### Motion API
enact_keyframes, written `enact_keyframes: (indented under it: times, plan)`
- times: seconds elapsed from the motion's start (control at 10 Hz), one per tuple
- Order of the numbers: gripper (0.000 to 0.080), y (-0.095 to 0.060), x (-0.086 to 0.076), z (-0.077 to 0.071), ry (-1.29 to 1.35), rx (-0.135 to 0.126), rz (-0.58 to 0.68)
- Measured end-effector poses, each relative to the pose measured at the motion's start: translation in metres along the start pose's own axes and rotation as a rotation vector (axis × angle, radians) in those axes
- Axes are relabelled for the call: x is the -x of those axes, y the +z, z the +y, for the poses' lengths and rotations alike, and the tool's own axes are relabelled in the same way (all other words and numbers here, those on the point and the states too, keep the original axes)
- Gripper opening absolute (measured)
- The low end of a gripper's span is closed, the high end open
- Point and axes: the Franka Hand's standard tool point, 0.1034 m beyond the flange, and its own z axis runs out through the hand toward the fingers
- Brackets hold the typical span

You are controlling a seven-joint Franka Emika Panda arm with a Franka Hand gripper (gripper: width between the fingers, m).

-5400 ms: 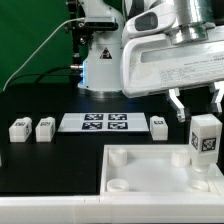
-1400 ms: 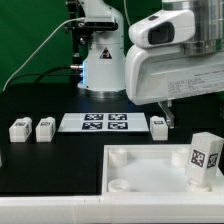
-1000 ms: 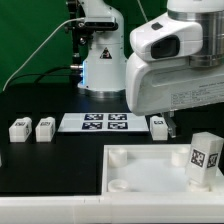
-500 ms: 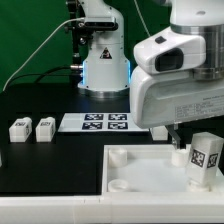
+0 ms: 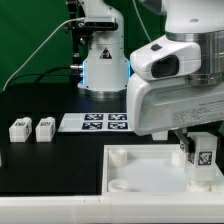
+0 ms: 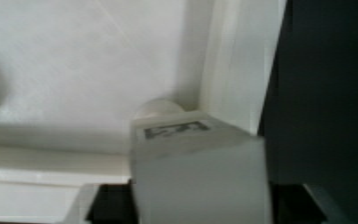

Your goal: Assemble one leg

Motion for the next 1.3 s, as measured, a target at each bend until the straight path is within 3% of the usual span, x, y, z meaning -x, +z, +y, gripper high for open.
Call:
enact_keyframes:
  times: [0.3, 0.6, 1.1, 1.3]
  plan:
    - [0.0309, -0.0001, 0.0, 0.0027, 0.045, 0.002, 0.0]
    - [0.0306, -0.0001, -0.0001, 0.0036, 0.297, 0.0, 0.001]
    - [0.0297, -0.0006, -0.0037, 0.0095, 1.025, -0.089, -0.025]
    - [0.0297, 0.0036, -0.0038, 0.0111, 1.229, -0.1, -0.034]
